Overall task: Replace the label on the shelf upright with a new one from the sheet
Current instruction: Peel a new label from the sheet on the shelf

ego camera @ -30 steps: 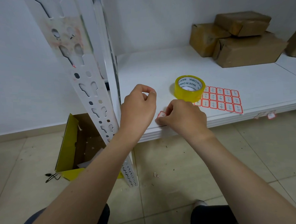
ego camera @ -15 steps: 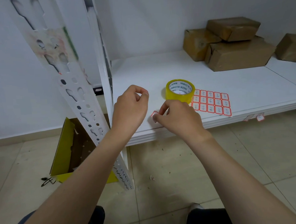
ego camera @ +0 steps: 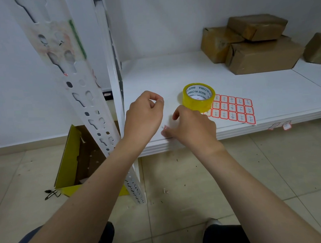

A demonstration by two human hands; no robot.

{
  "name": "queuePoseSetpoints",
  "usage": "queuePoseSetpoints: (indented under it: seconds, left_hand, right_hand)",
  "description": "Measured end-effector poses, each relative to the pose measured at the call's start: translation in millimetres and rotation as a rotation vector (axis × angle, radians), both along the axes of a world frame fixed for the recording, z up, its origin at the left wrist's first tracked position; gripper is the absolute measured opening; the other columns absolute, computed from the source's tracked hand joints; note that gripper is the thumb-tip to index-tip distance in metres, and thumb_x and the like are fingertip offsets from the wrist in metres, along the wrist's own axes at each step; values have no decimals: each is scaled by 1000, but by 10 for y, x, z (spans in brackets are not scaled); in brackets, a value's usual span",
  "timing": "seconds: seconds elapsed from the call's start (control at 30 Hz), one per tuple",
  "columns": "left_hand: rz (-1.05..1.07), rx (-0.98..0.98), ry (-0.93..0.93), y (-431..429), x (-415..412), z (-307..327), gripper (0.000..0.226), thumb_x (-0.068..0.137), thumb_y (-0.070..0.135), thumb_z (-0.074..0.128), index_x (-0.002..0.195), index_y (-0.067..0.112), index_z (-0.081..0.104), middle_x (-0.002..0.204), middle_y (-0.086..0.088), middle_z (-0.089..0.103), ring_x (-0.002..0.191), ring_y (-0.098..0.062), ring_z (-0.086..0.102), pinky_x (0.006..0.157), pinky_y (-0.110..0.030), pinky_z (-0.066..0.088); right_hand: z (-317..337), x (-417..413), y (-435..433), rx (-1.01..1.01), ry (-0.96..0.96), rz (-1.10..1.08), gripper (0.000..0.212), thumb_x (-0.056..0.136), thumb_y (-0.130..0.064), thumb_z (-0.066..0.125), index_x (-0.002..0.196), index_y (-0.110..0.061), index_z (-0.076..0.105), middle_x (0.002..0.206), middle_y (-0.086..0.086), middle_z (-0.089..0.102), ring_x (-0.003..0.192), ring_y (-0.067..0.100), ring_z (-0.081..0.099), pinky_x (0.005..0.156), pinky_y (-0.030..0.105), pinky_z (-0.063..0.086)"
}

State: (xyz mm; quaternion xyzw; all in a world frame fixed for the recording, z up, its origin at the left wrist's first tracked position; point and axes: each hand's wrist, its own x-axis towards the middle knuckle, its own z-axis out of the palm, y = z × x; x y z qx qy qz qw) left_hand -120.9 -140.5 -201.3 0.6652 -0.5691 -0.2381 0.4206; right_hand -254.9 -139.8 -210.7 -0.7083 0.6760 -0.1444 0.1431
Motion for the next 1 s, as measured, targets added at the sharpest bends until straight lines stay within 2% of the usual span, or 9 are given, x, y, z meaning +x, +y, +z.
queuePoseSetpoints:
  seconds: [0.1, 0.17, 0.27, 0.37, 0.53, 0.6, 0.7, 0.83, 1.0]
  left_hand:
    - [1, -15, -32, 2, -24, 19, 14, 107, 31, 54, 110, 26, 66, 70, 10, 57, 68, -7, 56, 65, -28, 43]
    - [-7, -27, -52, -13, -57, 62, 13, 107, 31, 55, 110, 27, 67, 75, 12, 59, 72, -4, 58, 66, -26, 44]
    - [-35, -69, -86, -138, -184, 145, 10, 103, 26, 61, 109, 28, 69, 82, 13, 63, 82, -9, 62, 77, -30, 49]
    - [-162, -100, -210, -373, -381, 174, 16, 96, 22, 68, 109, 30, 72, 109, 7, 66, 101, -15, 65, 92, -31, 51]
    - [-393, -5, -493, -735, -679, 77, 36, 94, 30, 75, 129, 29, 69, 143, 0, 49, 133, -30, 42, 108, -42, 48]
    - [-415, 52, -560, -818, -722, 26, 39, 93, 35, 77, 131, 28, 69, 146, -1, 47, 137, -30, 38, 107, -43, 47]
    - [-430, 86, -610, -898, -745, -34, 35, 94, 38, 78, 125, 25, 72, 146, -2, 47, 138, -29, 38, 103, -44, 47]
    - [-377, 43, -579, -958, -724, -18, 31, 98, 36, 75, 126, 23, 70, 145, 0, 47, 133, -28, 47, 100, -44, 47]
    - [-244, -1, -614, -1017, -564, 65, 24, 101, 35, 70, 122, 24, 66, 144, -5, 47, 130, -34, 48, 94, -46, 47]
  right_hand:
    - [6, -17, 18, -26, 8, 15, 66, 74, -67, 77, 124, -30, 55, 109, -3, 70, 102, 26, 68, 75, 34, 43]
    - [50, -73, 12, -9, -40, 5, 68, 69, -71, 78, 121, -32, 57, 106, -5, 68, 99, 23, 66, 76, 34, 46]
    - [130, -284, -63, -67, -119, -39, 43, 73, -66, 76, 101, -35, 68, 91, -8, 67, 90, 20, 66, 76, 35, 54]
    - [153, -583, -186, -239, -213, -112, 21, 83, -48, 76, 88, -29, 75, 84, -2, 71, 86, 26, 68, 73, 37, 56]
    - [28, -994, -383, -276, -165, -157, 16, 92, -24, 66, 104, -23, 78, 113, 6, 72, 108, 36, 62, 89, 40, 52]
    - [-23, -1053, -403, -240, -202, -137, 19, 93, -19, 64, 108, -23, 75, 118, 4, 71, 111, 32, 63, 84, 33, 49]
    - [-98, -1069, -403, -158, -251, -101, 22, 94, -19, 62, 114, -22, 70, 114, 4, 73, 98, 27, 65, 68, 26, 41]
    - [-161, -1090, -389, -43, -199, -46, 36, 94, -22, 60, 129, -21, 65, 120, 8, 71, 121, 37, 56, 90, 37, 49]
    - [-163, -1133, -325, 22, -146, -6, 40, 90, -26, 63, 130, -24, 67, 128, -2, 69, 133, 29, 42, 106, 39, 45]
